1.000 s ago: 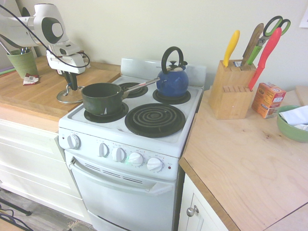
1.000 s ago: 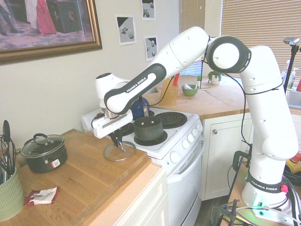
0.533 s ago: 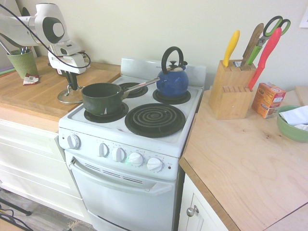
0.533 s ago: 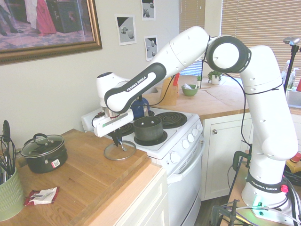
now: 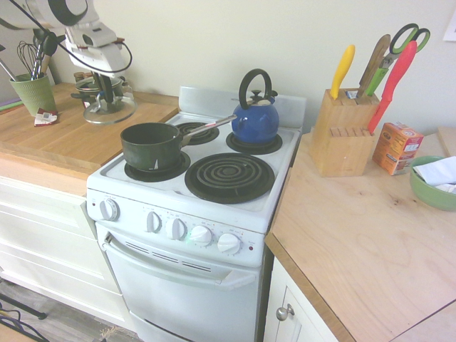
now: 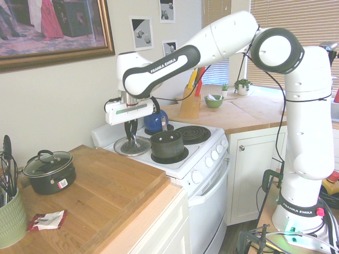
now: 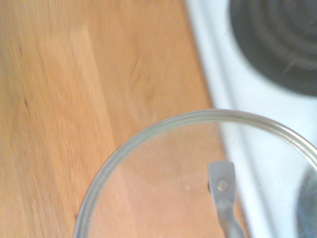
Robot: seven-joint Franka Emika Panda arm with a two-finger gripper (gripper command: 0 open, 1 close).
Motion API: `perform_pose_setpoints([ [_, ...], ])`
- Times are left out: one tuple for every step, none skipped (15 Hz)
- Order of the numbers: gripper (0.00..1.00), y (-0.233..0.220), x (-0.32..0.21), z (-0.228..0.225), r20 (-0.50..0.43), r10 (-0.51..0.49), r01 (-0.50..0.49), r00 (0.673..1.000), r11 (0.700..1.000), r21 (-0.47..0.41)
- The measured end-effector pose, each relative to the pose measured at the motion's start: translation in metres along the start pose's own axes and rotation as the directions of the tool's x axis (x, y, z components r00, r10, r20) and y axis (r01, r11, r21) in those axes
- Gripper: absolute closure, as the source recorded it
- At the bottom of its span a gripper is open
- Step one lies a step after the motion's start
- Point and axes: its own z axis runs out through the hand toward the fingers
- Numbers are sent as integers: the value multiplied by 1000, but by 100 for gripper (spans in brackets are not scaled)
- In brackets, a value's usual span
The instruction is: Cover the lid of the pot
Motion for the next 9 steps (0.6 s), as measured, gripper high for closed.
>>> perform_pose_setpoints([
  [100, 4, 9, -12, -6, 17, -17, 1000, 1000, 10],
  [100, 9, 20, -21, -13, 37, -36, 999, 999, 17],
  [100, 14, 31, -28, -19, 58, -57, 998, 998, 22],
  [100, 20, 44, -32, -25, 80, -80, 996, 997, 22],
  [100, 26, 55, -34, -29, 100, -99, 995, 995, 18],
  [100, 30, 65, -34, -33, 117, -117, 993, 993, 13],
  [100, 36, 76, -33, -38, 135, -135, 990, 991, 4],
  [100, 42, 85, -30, -42, 151, -152, 988, 988, -5],
  [100, 48, 95, -27, -45, 167, -167, 985, 986, -16],
])
